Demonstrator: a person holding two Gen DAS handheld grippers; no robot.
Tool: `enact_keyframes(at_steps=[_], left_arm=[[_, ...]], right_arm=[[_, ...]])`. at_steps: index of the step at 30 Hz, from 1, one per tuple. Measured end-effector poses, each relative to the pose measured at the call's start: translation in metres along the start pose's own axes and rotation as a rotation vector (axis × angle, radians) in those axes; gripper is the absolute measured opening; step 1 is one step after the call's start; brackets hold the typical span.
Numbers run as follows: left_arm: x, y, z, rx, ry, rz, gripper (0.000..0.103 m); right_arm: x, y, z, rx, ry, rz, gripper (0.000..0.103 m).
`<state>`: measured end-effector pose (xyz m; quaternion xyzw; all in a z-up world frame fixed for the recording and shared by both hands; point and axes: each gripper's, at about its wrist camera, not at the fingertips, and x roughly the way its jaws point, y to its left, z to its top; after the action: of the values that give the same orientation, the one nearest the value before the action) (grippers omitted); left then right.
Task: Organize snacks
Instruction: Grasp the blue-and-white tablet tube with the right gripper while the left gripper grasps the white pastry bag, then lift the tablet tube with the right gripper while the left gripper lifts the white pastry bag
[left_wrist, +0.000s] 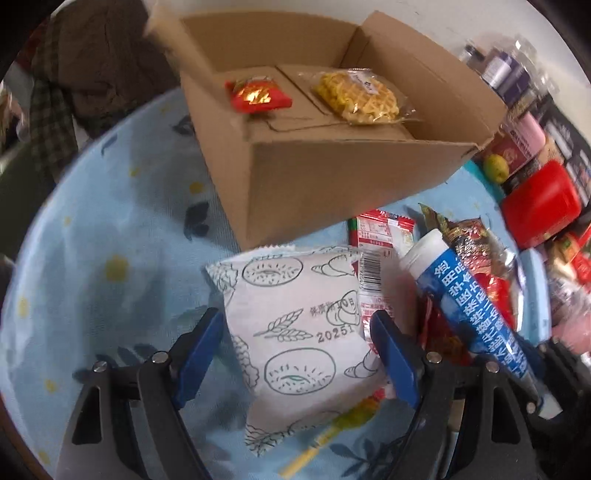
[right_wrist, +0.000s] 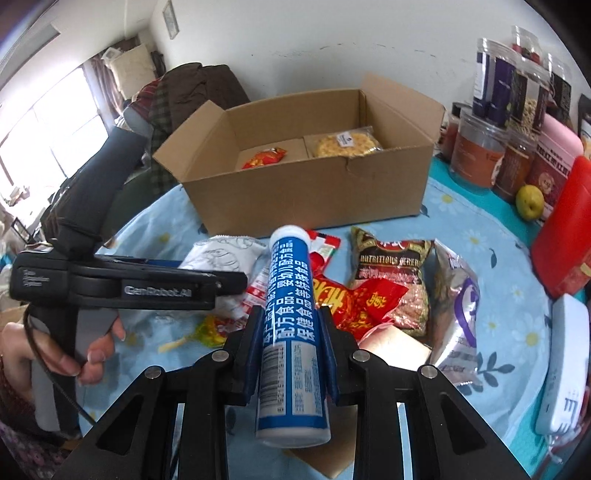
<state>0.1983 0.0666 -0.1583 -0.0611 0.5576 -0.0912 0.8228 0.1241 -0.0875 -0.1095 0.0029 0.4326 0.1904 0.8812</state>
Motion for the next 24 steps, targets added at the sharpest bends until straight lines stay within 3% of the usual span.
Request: enact_keyframes(at_steps=[1,2,5,14,24], left_arm=[[0.000,-0.001,-0.001,0.008,-0.007,0.001,0.078],[-0.001,-0.002,-0.004,0.015,-0.025,-0.009,0.066],[-0.005,-0.007,-0.010,0.055,-0.036,-0.005,0.058],[-0.028,-0.006,-0.046,0.095,-0.023,-0.006,0.057],[-0.054,-0.004,-0.102,0.123,-0.002,-0.013,0.057]], right_arm=[[0.000,0.000,-0.001,0.004,0.001,0.002,0.028],[0.001,0.000,-0.002,0.006,0.001,0.004,0.028],[-0.001,0.001,-0.005,0.008,0.001,-0.001,0.028],[-0.009,0.022,-0.021,-0.006,0.013,0.029,0.028],[-0.029,0.042,-0.069,-0.039,0.049,0.036,0.028]])
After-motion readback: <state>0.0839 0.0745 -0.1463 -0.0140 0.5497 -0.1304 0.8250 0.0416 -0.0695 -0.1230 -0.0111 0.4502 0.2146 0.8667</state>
